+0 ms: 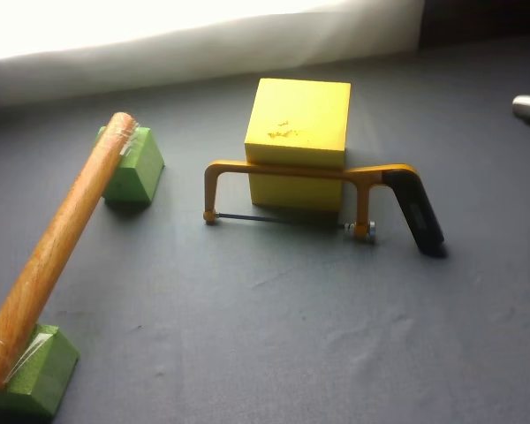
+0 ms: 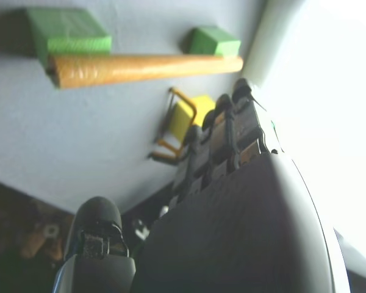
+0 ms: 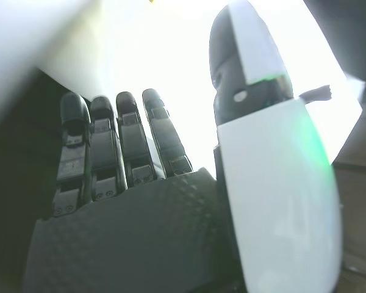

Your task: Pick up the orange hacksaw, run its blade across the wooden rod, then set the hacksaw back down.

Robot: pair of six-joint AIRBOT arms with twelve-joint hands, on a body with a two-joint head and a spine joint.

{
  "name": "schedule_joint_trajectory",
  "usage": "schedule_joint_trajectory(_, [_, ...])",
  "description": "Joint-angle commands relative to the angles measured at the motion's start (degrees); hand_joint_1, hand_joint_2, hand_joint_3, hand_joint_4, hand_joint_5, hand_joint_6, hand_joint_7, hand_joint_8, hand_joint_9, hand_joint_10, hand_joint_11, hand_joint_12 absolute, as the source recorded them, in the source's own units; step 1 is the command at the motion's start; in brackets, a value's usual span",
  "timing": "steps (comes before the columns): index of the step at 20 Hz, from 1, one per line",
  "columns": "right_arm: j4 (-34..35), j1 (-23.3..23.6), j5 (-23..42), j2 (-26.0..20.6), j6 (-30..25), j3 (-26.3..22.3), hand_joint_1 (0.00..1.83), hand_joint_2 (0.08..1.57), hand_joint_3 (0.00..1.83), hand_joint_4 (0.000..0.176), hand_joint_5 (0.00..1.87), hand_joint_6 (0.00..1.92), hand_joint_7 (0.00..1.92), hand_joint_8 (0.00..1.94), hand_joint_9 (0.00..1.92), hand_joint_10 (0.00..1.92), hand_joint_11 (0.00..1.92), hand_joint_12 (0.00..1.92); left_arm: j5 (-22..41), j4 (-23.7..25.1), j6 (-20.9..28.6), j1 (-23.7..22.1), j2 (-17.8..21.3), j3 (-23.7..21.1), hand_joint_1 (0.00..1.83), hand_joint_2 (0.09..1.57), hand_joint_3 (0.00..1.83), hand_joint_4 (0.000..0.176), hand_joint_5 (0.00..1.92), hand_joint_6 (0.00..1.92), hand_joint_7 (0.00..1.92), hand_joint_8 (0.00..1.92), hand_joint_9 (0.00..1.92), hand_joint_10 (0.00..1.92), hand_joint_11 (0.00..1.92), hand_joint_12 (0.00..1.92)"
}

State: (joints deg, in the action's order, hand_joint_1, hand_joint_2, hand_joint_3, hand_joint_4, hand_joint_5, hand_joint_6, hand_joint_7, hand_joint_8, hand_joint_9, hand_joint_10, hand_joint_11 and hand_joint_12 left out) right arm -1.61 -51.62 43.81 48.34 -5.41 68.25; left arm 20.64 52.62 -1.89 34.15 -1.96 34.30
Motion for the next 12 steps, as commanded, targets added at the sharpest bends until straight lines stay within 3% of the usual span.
schedule_joint_trajectory(1, [4.09,-0.24,9.46,0.47,-0.73,0.48,0.85,1.07,0.0,0.0,0.09,0.01,0.09,0.0,0.1,0.01,0.0,0.52,4.38,-1.46,0.13,-0.5,0.65,-0.19,0.0,1.24,0.0,0.0,0.0,0.0,0.0,0.0,0.0,0.0,0.0,0.0])
schedule_joint_trajectory(4, [7.68,-0.57,11.5,3.67,-1.02,1.57,0.83,1.08,0.0,0.0,0.08,0.0,0.11,0.0,0.13,0.01,0.0,0.65,5.88,-1.46,0.05,0.76,1.06,-1.85,0.0,1.24,0.0,0.0,0.0,0.0,0.0,0.0,0.0,0.0,0.01,0.0])
schedule_joint_trajectory(5, [7.67,-0.17,11.12,4.62,-1.02,2.17,0.9,1.06,0.0,0.0,0.08,0.0,0.11,0.0,0.14,0.01,0.0,0.65,5.9,-1.46,-0.8,1.58,0.95,-2.21,0.0,1.23,0.0,0.0,0.0,0.0,0.0,0.0,0.0,0.0,0.03,0.01])
schedule_joint_trajectory(8, [7.58,1.82,8.84,7.43,-1.01,3.98,0.85,1.09,0.0,0.0,0.08,0.0,0.09,0.0,0.13,0.0,0.0,0.55,8.26,-1.47,-5.52,4.68,-0.43,-2.29,0.0,1.24,0.0,0.0,0.0,0.0,0.0,0.0,0.0,0.0,0.04,0.02])
schedule_joint_trajectory(10, [5.39,3.21,7.05,8.82,-2.31,4.88,0.82,1.11,0.0,0.0,0.08,0.0,0.08,0.0,0.12,0.0,0.0,0.46,9.34,-1.46,-7.38,5.13,-1.2,-2.37,0.02,1.24,0.0,0.0,0.0,0.0,0.0,0.0,0.0,0.0,0.03,0.02])
schedule_joint_trajectory(12, [-0.23,4.55,4.91,10.17,-7.01,6.69,0.8,1.11,0.0,0.0,0.07,0.0,0.08,0.0,0.11,0.0,0.0,0.46,9.34,-1.46,-8.24,5.42,-1.73,-2.51,0.0,1.24,0.0,0.0,0.0,0.0,0.0,0.0,0.0,0.0,0.02,0.02])
